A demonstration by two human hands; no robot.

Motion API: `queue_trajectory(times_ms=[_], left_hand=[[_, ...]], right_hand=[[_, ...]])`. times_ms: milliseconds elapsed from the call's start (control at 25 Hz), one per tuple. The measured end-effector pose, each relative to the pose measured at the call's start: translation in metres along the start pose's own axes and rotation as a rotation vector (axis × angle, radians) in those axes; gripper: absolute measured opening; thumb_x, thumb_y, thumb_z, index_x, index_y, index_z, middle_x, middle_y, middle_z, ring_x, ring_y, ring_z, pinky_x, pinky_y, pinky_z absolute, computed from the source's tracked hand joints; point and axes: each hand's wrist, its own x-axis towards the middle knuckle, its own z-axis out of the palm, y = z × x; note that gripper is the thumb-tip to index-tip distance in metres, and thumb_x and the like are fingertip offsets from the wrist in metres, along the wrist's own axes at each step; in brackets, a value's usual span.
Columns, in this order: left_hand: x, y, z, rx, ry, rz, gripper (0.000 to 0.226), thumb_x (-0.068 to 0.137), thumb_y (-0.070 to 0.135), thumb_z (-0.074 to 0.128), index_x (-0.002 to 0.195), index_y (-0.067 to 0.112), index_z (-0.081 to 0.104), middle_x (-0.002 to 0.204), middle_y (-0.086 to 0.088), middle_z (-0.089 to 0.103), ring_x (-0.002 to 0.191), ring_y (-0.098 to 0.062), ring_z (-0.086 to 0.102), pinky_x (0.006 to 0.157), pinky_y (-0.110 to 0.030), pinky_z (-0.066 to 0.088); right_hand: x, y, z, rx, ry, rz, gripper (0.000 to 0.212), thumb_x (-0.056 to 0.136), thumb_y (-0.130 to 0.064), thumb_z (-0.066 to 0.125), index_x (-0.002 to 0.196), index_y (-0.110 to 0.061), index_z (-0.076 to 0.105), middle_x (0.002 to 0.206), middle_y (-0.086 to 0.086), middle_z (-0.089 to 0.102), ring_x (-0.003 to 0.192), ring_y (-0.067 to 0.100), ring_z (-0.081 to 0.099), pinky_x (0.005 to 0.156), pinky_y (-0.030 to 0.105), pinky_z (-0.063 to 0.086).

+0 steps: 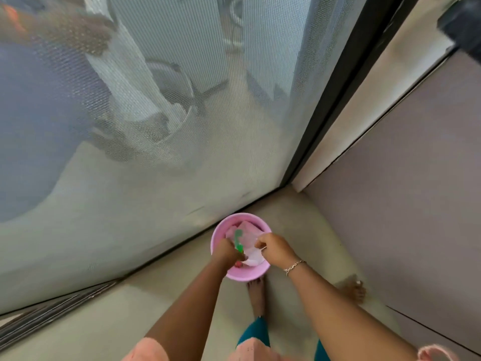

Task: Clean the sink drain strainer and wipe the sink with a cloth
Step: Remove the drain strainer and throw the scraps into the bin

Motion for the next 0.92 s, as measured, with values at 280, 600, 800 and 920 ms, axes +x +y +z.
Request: queue_trajectory(times_ms=[280, 600, 800, 920], left_hand=[[-0.024, -0.01, -0.016, 0.1, 0.108, 0.122, 0.054, 0.079, 0.001, 0.06, 0.131, 0.006, 0.045, 0.123, -0.019, 0.06, 0.113, -0.032, 0.057, 0.094, -0.037, 0.048], [-0.079, 0.031, -0.034, 0.8, 0.433, 0.635, 0.071, 0.093, 0.035, 0.042, 0.147, 0.013, 0.003, 0.159, -0.008, 0.004, 0.146, -0.027, 0.001, 0.118, -0.042, 0.007], [-0.134, 0.101, -0.05, 0.852, 0.543, 0.827, 0.076, 0.094, 0.043, 0.037, 0.146, 0.014, -0.009, 0.157, -0.01, -0.014, 0.144, -0.027, -0.015, 0.117, -0.041, -0.009], [-0.164, 0.142, -0.055, 0.863, 0.615, 0.932, 0.072, 0.095, 0.046, 0.03, 0.146, 0.014, -0.011, 0.157, -0.009, -0.015, 0.143, -0.025, -0.018, 0.115, -0.038, -0.014]], right_hand=[[-0.015, -0.011, -0.025, 0.044, 0.096, 0.002, 0.036, 0.081, 0.008, 0.046, 0.106, -0.004, 0.068, 0.115, 0.015, 0.068, 0.11, 0.027, 0.06, 0.095, 0.03, 0.046], [-0.075, -0.053, -0.08, -0.355, 0.472, -0.238, 0.047, 0.087, -0.012, 0.052, 0.133, -0.006, 0.044, 0.143, 0.014, 0.042, 0.134, 0.032, 0.035, 0.112, 0.038, 0.03], [-0.122, -0.082, -0.13, -0.571, 0.656, -0.286, 0.063, 0.094, -0.019, 0.045, 0.148, -0.009, 0.015, 0.158, 0.019, 0.007, 0.146, 0.036, 0.004, 0.12, 0.045, 0.004], [-0.151, -0.097, -0.169, -0.631, 0.831, -0.296, 0.064, 0.092, -0.017, 0.049, 0.147, -0.009, 0.018, 0.157, 0.02, 0.011, 0.145, 0.037, 0.008, 0.118, 0.047, 0.007]])
